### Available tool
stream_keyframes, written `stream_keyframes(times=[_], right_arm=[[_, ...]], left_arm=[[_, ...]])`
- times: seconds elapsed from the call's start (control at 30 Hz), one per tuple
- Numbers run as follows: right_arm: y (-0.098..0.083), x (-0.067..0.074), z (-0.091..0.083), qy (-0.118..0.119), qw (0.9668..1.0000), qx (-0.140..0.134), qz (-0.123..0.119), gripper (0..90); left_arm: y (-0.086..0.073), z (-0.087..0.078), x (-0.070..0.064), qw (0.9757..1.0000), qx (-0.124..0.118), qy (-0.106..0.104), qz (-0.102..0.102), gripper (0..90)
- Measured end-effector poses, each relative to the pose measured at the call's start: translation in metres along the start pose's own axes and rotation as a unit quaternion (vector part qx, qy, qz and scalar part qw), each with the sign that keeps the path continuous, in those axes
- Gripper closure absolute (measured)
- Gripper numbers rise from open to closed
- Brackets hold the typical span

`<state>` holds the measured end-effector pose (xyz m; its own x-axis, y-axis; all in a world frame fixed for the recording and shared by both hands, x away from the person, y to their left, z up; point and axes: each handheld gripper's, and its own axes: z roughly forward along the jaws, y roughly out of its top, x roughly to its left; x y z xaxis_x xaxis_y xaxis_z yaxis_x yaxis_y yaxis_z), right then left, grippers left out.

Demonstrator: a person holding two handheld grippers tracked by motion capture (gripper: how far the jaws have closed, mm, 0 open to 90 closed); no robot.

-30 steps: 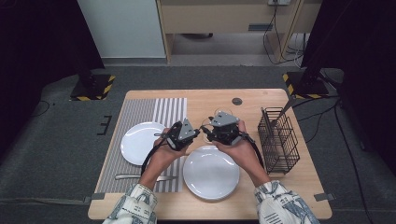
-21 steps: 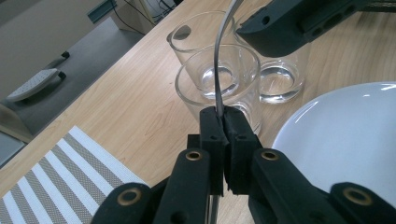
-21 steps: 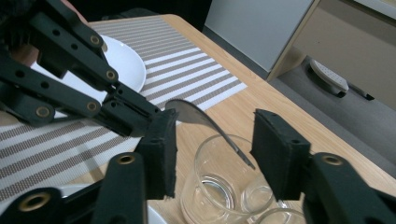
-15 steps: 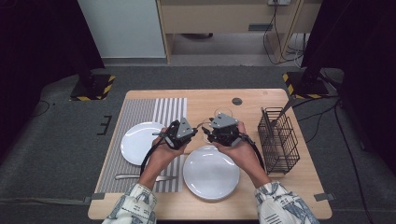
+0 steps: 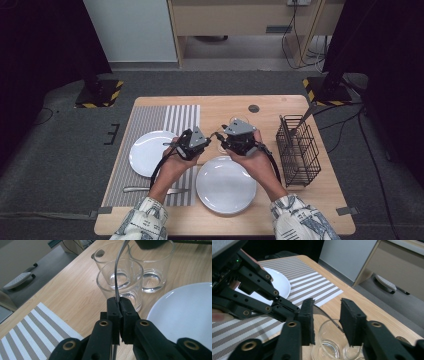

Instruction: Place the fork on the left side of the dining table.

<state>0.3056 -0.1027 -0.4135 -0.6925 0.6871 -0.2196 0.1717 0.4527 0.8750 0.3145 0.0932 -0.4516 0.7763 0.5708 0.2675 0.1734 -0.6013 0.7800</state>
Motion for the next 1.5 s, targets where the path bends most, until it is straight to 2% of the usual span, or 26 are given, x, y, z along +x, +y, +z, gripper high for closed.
stream_keyframes(times=[0.07,0.13,0.3,0.77,0.93,1.03,1.13,1.3,1.37,1.5], right_arm=[[0.001,0.000,-0.001,-0.001,1.0000,-0.002,0.000,74.1],[0.001,-0.001,-0.001,0.002,1.0000,0.000,-0.002,76.1],[-0.002,-0.001,-0.001,0.004,0.9999,0.008,-0.012,78.0],[-0.006,-0.003,0.001,0.003,0.9996,0.017,-0.021,78.5],[-0.006,0.000,0.002,0.009,0.9997,0.015,-0.018,75.6],[-0.006,0.002,0.002,0.006,0.9998,0.011,-0.018,64.9],[-0.009,0.004,0.001,0.001,0.9998,0.008,-0.016,59.0],[-0.009,0.005,0.000,0.001,0.9998,0.000,-0.019,60.9],[-0.009,0.005,0.001,-0.003,0.9998,0.008,-0.020,60.2],[-0.012,0.005,0.001,-0.004,0.9998,0.015,-0.014,57.8]], left_arm=[[-0.001,0.000,0.000,1.0000,0.001,0.001,0.001,87.7],[-0.001,0.000,0.000,1.0000,0.003,0.001,0.002,87.6],[-0.002,0.000,0.000,1.0000,0.003,0.001,0.003,87.3],[-0.006,-0.001,-0.001,1.0000,-0.001,-0.006,-0.002,87.1],[-0.008,-0.001,0.000,1.0000,0.002,-0.005,0.001,87.6],[-0.009,-0.005,0.003,1.0000,-0.003,0.001,-0.005,87.6],[-0.009,-0.008,0.006,0.9999,-0.005,0.003,-0.008,87.6],[-0.011,-0.012,0.009,0.9999,-0.007,0.007,-0.012,87.6],[-0.012,-0.013,0.010,0.9996,-0.017,0.007,-0.024,87.6],[-0.011,-0.017,0.013,0.9994,-0.022,0.010,-0.026,87.6]])
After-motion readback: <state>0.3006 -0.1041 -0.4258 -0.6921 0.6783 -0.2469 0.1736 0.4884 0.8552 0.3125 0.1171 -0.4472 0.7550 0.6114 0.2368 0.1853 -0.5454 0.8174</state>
